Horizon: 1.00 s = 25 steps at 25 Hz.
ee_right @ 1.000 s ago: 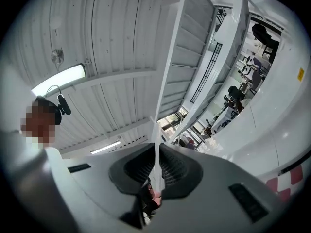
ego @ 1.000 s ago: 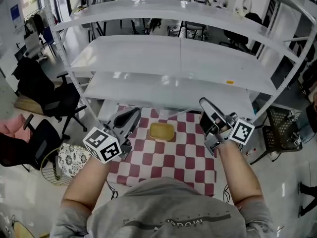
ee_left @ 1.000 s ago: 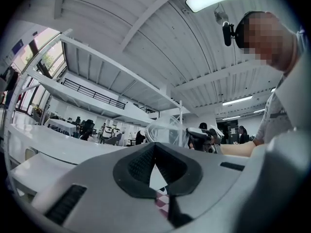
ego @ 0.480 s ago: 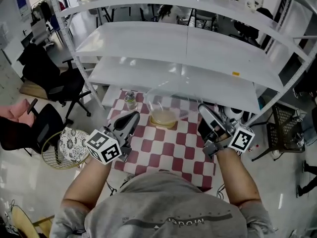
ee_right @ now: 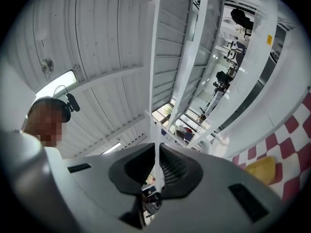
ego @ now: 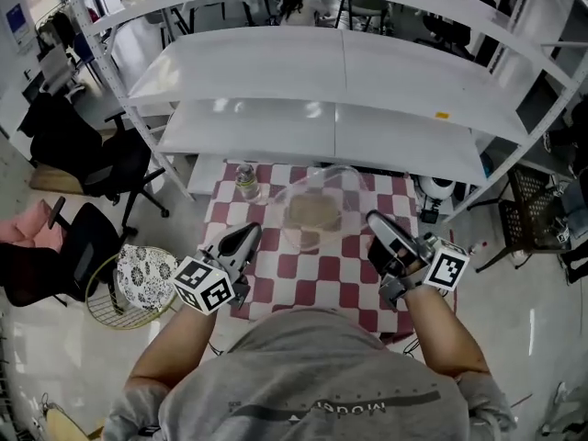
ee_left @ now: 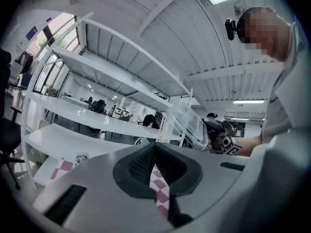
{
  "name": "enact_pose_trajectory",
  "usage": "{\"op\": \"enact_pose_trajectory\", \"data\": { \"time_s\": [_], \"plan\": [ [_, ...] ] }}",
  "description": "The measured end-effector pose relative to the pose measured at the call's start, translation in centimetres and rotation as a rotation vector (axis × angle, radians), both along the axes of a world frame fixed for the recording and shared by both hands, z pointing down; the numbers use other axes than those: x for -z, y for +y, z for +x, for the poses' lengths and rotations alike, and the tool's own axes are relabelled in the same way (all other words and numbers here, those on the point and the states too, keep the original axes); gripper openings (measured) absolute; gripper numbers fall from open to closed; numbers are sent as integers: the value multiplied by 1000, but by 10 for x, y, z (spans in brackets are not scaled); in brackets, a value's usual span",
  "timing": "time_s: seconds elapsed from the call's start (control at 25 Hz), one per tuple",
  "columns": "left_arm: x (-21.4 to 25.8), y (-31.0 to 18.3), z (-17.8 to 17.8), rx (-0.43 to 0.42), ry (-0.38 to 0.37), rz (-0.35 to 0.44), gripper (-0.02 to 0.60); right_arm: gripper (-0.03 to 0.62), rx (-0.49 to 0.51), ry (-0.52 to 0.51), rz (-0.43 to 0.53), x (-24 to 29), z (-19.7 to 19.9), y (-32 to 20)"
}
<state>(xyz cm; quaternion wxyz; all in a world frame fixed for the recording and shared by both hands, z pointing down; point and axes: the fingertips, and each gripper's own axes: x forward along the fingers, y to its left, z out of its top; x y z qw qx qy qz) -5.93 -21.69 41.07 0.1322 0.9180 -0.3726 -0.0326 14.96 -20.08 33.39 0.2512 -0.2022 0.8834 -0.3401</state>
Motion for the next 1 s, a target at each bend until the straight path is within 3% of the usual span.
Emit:
{"op": "enact_pose_trajectory", "data": {
  "time_s": [0.44,1.0],
  "plan": [
    [-86,-13,-29,-71,-6,-198,0,43,-98,21,-200,-88,-29,-4],
    [-173,-16,-15,-85,-47,-395,0,43,-116,64,-410,-197,-23,-13]
  ]
}}
